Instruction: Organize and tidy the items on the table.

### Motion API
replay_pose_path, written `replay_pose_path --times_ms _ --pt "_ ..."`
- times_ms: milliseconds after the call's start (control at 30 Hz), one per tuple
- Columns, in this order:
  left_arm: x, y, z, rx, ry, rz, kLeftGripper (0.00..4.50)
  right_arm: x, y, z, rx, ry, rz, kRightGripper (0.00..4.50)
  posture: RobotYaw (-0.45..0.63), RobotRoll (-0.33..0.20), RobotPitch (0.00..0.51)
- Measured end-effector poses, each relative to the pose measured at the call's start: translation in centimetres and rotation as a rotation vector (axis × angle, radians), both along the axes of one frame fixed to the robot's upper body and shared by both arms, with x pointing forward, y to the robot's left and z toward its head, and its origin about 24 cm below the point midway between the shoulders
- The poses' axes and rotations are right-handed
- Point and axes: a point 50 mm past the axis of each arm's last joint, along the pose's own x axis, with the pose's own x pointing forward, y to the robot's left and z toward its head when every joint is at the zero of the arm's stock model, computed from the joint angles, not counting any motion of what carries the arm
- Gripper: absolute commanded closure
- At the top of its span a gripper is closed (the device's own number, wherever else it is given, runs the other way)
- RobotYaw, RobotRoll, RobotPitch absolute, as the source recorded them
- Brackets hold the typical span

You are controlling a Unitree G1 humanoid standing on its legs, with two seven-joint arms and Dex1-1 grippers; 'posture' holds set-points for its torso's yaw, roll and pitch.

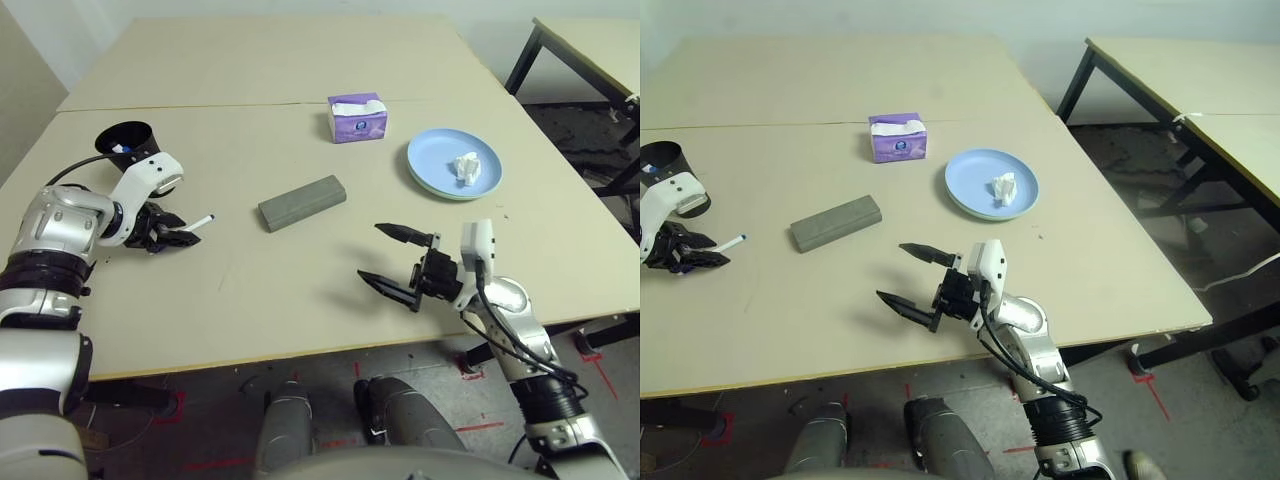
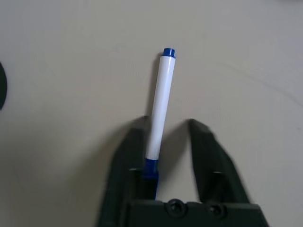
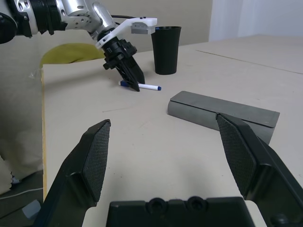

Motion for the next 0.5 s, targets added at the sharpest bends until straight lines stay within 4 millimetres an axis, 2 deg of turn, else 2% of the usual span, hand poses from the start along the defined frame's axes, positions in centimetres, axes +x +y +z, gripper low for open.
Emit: replay_pose_path --times_ms 100,367,500 --pt "0.0 0.0 0.0 -0.003 -0.002 0.000 4.47 0.0 0.2 0.0 0.008 0.000 0.002 0.00 -0.08 0.000 0.142" --pt "-0.2 -0.2 0.2 -0.020 0.014 -0.033 4.49 0.3 0.3 0.1 0.010 0.000 0.001 0.00 -0.07 0.000 0.139" --pt "-0.7 -0.5 0.8 -0.054 0.009 -0.081 4.49 1.0 0.3 0.4 0.043 0.013 -0.054 0.00 -0.06 0.000 0.135"
